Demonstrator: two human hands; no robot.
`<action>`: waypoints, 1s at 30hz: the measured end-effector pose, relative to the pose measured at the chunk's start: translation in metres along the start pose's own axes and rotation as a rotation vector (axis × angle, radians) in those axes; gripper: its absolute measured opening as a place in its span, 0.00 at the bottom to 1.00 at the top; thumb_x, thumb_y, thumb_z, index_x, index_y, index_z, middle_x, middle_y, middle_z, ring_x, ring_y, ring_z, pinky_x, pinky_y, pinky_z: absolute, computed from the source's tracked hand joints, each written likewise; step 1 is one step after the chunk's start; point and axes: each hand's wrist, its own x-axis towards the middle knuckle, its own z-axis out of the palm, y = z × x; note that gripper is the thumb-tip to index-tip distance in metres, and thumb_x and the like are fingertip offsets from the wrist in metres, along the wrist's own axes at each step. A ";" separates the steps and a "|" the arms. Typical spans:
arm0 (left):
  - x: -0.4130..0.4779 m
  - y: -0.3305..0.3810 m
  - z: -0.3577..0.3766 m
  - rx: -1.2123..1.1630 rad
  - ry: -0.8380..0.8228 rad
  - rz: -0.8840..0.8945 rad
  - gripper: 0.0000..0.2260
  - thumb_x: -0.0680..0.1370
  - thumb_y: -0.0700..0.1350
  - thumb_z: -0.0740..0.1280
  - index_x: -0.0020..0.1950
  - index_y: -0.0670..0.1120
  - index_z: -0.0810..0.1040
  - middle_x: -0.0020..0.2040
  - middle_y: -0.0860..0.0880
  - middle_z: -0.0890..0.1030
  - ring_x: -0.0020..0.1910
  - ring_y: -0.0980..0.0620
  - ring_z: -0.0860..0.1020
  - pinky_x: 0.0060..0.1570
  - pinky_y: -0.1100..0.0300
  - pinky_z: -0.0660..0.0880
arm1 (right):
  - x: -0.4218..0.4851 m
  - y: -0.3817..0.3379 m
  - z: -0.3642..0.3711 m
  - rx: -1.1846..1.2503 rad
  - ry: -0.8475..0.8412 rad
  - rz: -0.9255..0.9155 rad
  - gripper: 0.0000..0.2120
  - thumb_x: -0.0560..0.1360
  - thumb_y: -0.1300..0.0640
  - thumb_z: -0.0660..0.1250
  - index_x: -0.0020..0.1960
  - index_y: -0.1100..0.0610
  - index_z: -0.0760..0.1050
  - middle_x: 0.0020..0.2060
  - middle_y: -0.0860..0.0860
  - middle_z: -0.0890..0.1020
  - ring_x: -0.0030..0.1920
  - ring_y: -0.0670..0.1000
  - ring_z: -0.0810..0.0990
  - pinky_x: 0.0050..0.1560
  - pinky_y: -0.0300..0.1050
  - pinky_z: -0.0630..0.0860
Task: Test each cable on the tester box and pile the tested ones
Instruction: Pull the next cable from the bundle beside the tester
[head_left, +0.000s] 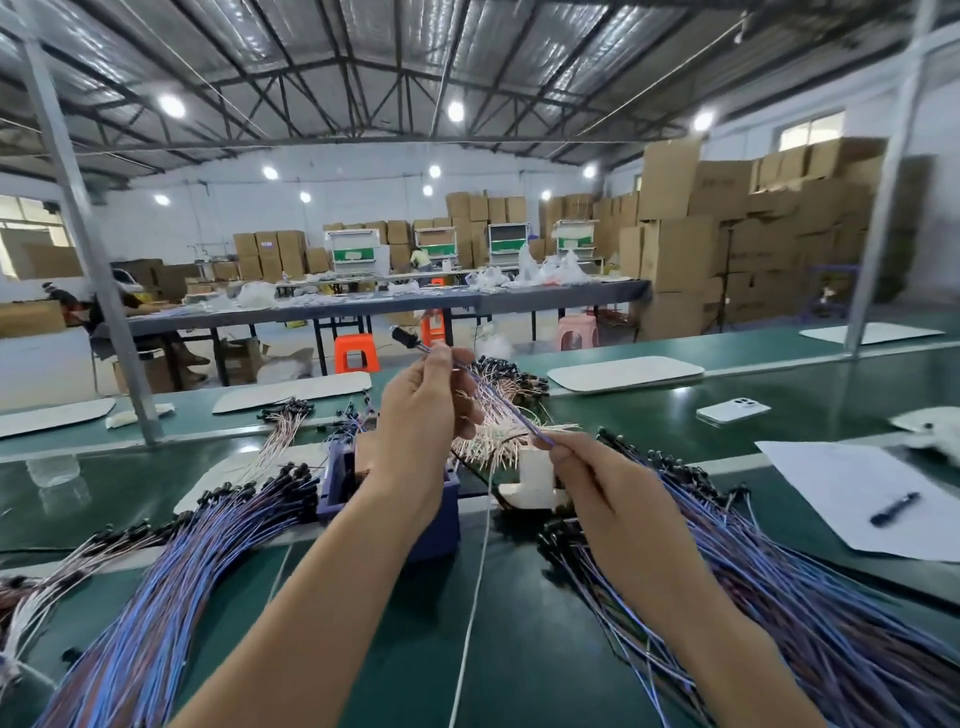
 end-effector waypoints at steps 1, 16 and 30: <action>0.005 -0.006 0.008 -0.023 -0.015 -0.040 0.14 0.86 0.46 0.56 0.49 0.45 0.80 0.30 0.55 0.77 0.26 0.57 0.74 0.28 0.63 0.69 | -0.002 0.006 -0.009 -0.080 0.020 0.014 0.15 0.82 0.42 0.56 0.60 0.41 0.79 0.36 0.35 0.79 0.38 0.37 0.77 0.37 0.34 0.70; 0.017 -0.111 0.055 0.575 -0.639 -0.447 0.10 0.84 0.46 0.63 0.62 0.44 0.79 0.56 0.48 0.84 0.47 0.54 0.83 0.41 0.65 0.79 | -0.027 0.088 -0.041 -0.697 -0.183 0.243 0.23 0.85 0.46 0.53 0.79 0.46 0.59 0.70 0.47 0.70 0.67 0.49 0.70 0.65 0.43 0.69; -0.004 -0.076 -0.189 1.186 -0.566 -0.403 0.13 0.84 0.53 0.59 0.58 0.49 0.80 0.46 0.55 0.84 0.35 0.64 0.80 0.37 0.69 0.75 | -0.032 0.021 0.164 -0.171 -0.426 0.020 0.16 0.83 0.50 0.56 0.70 0.41 0.70 0.58 0.42 0.82 0.54 0.49 0.80 0.50 0.48 0.75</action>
